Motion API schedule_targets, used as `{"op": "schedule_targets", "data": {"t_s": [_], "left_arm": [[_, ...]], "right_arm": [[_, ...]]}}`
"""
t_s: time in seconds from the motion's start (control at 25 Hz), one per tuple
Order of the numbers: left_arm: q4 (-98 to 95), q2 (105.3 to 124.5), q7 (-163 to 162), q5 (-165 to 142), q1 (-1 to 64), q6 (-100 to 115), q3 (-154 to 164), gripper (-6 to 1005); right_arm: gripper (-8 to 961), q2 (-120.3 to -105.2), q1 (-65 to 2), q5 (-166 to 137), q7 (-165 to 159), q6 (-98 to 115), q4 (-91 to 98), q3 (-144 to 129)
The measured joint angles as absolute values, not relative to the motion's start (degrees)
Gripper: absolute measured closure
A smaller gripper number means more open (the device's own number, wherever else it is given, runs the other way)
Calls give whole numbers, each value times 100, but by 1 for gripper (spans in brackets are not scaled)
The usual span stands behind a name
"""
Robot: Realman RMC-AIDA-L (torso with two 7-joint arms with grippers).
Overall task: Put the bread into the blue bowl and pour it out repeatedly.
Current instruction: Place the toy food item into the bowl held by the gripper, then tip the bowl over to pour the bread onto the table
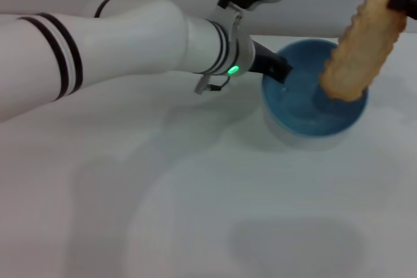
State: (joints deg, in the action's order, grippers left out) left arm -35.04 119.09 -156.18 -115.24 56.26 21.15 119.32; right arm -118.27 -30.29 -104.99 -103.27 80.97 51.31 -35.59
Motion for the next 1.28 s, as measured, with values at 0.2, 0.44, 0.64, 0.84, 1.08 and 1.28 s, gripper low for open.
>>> {"op": "schedule_targets", "data": {"t_s": [0.2,0.44,0.64,0.84,1.08,1.28], "left_arm": [[-3605,11909,-15617,-11428,5672,2110,12054,1000],[-3620,11908,-15617,-11424,5666,1998,12061,999],[-3606,11909,-15597,-11420,5673,1955,12046,999],[-3577,11908,-15586,-11416,5687,1947,12045,1000],[-3534,11885,-15557,-11451,5652,1798,12073,1000],[-3469,11851,-15514,-11560,5746,1700,12050,999]], "right_arm": [[911,-11802,-3151,-10418,-10132,7911,4619,-3566],[911,-11804,-3203,-10473,-10088,7615,4135,-3604],[870,-11759,-3242,-10549,-10101,7581,3907,-3670],[768,-11758,-3183,-10520,-10078,7533,3916,-3644],[633,-11787,-2734,-10075,-10066,7707,4552,-3573],[522,-11602,-2482,-10021,-10069,7624,4753,-3141]]}}
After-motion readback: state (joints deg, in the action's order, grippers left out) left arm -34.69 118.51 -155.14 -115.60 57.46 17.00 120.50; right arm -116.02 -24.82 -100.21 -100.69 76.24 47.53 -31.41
